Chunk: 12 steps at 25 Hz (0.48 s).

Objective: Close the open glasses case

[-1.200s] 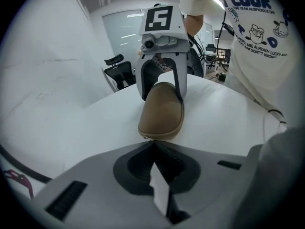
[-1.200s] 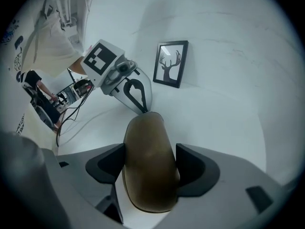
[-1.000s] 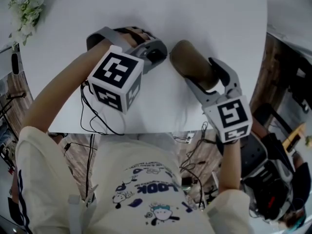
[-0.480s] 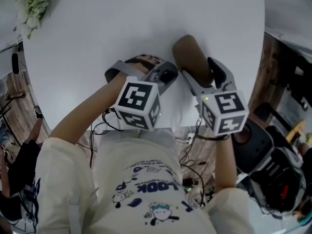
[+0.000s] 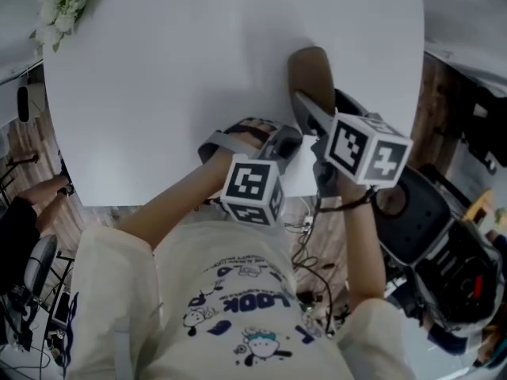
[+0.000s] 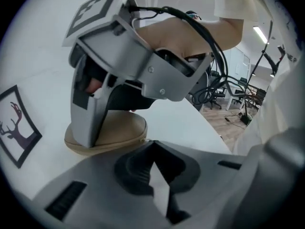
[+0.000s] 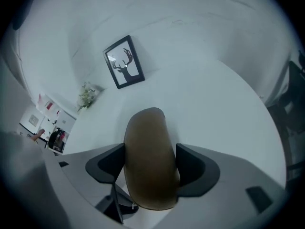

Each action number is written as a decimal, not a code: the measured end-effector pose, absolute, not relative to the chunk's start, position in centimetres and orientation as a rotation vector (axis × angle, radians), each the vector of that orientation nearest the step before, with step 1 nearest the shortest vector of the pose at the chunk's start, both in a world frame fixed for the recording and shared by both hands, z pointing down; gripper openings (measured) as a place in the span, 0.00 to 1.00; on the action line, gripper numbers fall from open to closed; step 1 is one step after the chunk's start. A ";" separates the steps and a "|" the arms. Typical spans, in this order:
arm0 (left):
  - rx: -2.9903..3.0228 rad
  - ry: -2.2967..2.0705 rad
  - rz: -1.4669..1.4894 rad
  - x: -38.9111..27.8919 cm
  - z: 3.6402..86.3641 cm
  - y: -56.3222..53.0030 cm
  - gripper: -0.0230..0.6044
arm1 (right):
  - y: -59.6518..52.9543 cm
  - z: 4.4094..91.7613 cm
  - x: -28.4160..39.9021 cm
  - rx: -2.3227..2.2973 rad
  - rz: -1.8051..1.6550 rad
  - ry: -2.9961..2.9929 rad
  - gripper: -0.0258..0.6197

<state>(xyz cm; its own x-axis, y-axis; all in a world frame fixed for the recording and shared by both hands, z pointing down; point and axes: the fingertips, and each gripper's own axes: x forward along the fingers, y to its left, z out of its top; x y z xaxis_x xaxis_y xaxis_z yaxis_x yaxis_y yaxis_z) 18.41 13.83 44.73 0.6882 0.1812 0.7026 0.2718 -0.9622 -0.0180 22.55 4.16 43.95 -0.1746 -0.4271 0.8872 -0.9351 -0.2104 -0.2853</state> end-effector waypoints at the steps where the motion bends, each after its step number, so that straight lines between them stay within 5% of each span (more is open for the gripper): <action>1: -2.788 -0.348 -1.145 18.5 44.9 13.8 0.03 | 3.9 43.8 22.5 1.610 1.369 -1.548 0.54; 12: -2.902 -0.096 -1.251 11.1 44.0 5.9 0.03 | 3.7 42.4 21.5 1.659 1.317 -1.572 0.54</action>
